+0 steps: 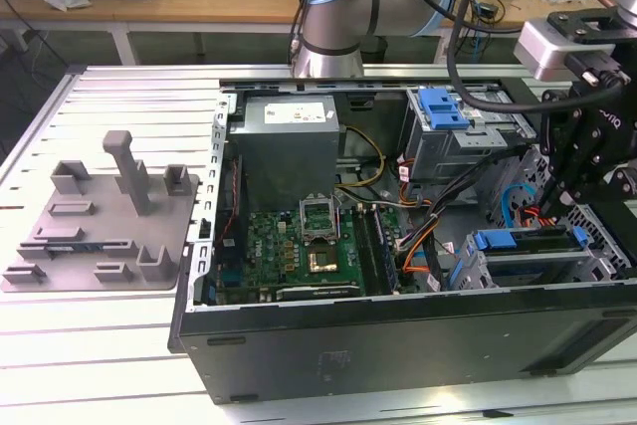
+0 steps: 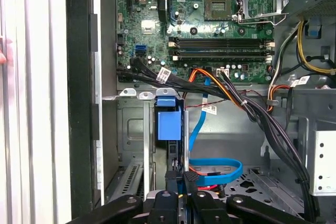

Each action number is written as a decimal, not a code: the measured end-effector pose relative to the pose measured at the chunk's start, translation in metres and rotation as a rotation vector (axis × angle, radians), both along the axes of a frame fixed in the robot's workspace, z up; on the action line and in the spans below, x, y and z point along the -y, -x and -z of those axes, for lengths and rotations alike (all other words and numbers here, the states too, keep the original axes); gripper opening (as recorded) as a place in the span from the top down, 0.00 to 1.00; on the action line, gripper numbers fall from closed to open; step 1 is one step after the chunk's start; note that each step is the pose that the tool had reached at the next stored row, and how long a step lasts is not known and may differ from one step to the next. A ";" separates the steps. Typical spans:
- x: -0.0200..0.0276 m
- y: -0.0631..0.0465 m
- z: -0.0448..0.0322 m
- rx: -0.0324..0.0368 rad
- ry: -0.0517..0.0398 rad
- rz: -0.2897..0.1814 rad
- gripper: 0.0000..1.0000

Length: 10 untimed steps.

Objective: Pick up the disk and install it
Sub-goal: 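Insert the second disk wire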

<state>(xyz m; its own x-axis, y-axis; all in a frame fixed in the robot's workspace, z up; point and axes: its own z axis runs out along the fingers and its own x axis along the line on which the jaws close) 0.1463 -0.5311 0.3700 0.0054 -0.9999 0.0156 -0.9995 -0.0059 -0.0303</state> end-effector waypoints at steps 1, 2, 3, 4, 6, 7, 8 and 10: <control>0.0009 0.000 0.0001 0.0000 -0.0022 0.000 0.84; 0.0017 0.000 0.0001 0.0000 -0.0042 0.000 0.84; 0.0029 0.000 0.0002 0.0000 -0.0075 0.000 0.84; 0.0042 0.000 0.0004 0.0000 -0.0125 0.000 0.84; 0.0052 0.000 0.0006 0.0000 -0.0184 0.000 0.84; 0.0054 0.000 0.0009 0.0000 -0.0214 0.000 0.84; 0.0054 0.000 0.0012 0.0000 -0.0235 0.000 0.84; 0.0055 0.000 0.0018 0.0000 -0.0259 0.000 0.84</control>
